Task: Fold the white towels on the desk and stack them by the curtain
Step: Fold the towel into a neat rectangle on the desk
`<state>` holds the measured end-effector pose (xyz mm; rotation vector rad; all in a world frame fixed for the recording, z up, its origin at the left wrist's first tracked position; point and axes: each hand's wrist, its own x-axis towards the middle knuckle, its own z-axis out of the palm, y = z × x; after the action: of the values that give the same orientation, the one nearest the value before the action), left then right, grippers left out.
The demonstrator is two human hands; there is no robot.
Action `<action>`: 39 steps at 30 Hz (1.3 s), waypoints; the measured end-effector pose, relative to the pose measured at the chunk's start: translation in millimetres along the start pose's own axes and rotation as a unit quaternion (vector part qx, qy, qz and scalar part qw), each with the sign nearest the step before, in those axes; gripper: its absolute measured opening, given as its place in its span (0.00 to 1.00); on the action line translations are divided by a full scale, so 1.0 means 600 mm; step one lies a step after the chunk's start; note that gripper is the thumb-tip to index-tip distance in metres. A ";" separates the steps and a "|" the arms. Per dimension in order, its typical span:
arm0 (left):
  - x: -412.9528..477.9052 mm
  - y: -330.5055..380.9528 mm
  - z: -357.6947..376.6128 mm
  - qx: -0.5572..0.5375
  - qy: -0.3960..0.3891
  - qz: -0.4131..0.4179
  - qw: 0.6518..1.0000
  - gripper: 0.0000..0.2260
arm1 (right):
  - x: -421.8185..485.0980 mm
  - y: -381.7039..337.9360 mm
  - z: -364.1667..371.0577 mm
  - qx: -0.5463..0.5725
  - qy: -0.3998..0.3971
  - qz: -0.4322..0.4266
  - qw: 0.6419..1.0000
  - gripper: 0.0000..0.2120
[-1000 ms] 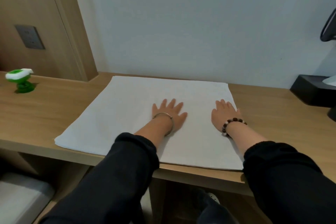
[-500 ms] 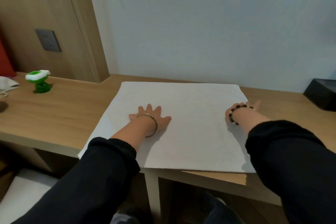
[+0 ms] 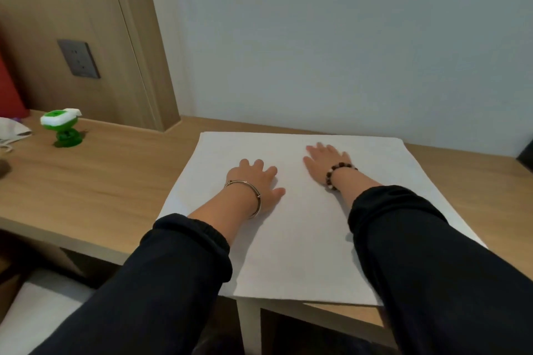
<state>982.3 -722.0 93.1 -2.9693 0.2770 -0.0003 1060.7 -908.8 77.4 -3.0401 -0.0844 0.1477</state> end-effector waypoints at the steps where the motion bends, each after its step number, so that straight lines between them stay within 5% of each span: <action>1: 0.001 -0.002 0.000 0.003 -0.003 0.006 1.000 0.24 | 0.007 0.024 -0.003 0.000 0.013 0.052 0.999 0.27; 4: 0.009 -0.005 -0.005 0.014 -0.009 0.015 1.000 0.24 | 0.015 0.075 -0.009 0.024 0.016 0.214 0.976 0.28; 6: 0.021 0.000 -0.012 0.019 -0.018 0.001 1.000 0.23 | 0.011 0.070 -0.010 0.030 -0.007 0.250 0.968 0.28; 13: 0.049 0.026 0.028 -0.094 -0.062 -0.002 0.994 0.23 | -0.060 -0.017 0.020 -0.009 -0.036 0.066 0.997 0.27; 18: 0.046 0.007 0.037 -0.099 -0.074 -0.011 0.992 0.24 | -0.131 -0.021 0.019 -0.033 -0.074 0.026 0.996 0.33; 22: 0.027 -0.013 0.035 -0.104 -0.061 -0.015 0.993 0.25 | -0.180 -0.011 0.015 -0.045 -0.099 0.014 0.994 0.45; 28: -0.004 -0.003 0.006 -0.079 -0.041 -0.045 0.995 0.23 | -0.201 -0.002 -0.004 -0.057 -0.109 0.029 0.992 0.43; 35: -0.039 0.038 -0.077 -0.017 -0.133 -0.029 0.991 0.24 | -0.186 0.026 -0.048 -0.189 -0.108 0.097 0.971 0.41; 39: -0.072 0.071 -0.098 0.001 -0.151 0.015 0.988 0.14 | -0.181 0.038 -0.038 -0.086 -0.126 0.082 0.985 0.35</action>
<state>931.0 -764.6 144.8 -2.9059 0.2795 0.4487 956.2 -940.1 108.2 -3.1803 0.1419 0.5658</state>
